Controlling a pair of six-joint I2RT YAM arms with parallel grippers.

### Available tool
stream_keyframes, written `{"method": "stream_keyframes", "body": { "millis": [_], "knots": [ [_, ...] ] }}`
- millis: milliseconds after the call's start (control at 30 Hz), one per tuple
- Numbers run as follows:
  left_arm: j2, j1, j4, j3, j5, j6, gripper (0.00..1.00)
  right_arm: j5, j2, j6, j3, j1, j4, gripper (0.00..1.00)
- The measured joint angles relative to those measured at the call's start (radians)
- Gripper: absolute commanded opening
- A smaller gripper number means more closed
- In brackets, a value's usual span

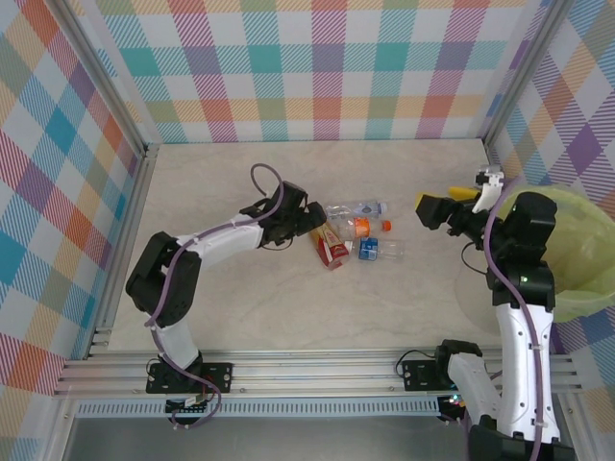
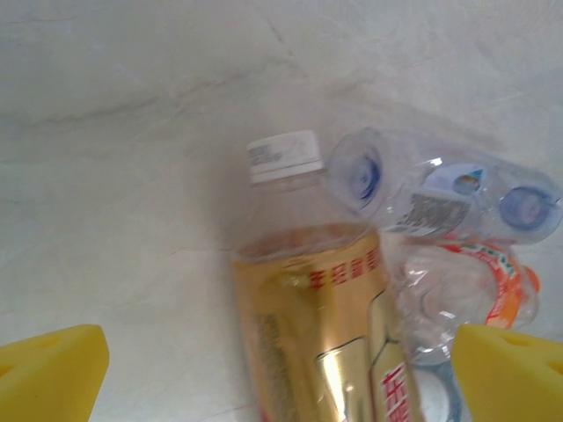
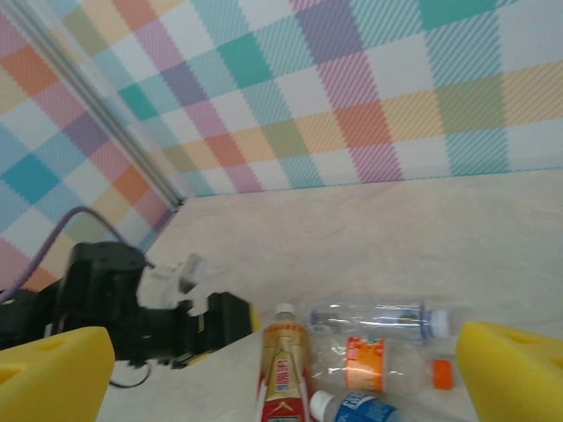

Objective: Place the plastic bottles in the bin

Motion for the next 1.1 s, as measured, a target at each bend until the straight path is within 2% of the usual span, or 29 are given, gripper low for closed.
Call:
{"method": "stream_keyframes", "body": {
  "millis": [133,300,467,600,867,1100],
  "knots": [
    [0.072,-0.022,-0.038,0.075,-0.002,-0.034,0.97,-0.032,-0.011,0.021,-0.024,0.034,0.018,1.00],
    [0.156,-0.038,-0.113,0.148,-0.038,-0.064,0.89,-0.040,-0.035,0.037,-0.056,0.054,0.023,1.00],
    [0.193,-0.049,-0.147,0.182,-0.089,-0.094,0.85,-0.043,-0.042,0.040,-0.069,0.060,0.024,1.00],
    [0.222,-0.051,-0.151,0.187,-0.097,-0.111,0.78,-0.055,-0.042,0.048,-0.097,0.074,0.040,1.00],
    [0.246,-0.051,-0.108,0.179,-0.062,-0.105,0.57,-0.050,-0.020,0.066,-0.126,0.159,0.065,1.00],
    [0.190,-0.043,0.010,0.074,-0.012,-0.057,0.54,0.021,-0.008,0.071,-0.148,0.240,0.097,1.00]
  ]
}}
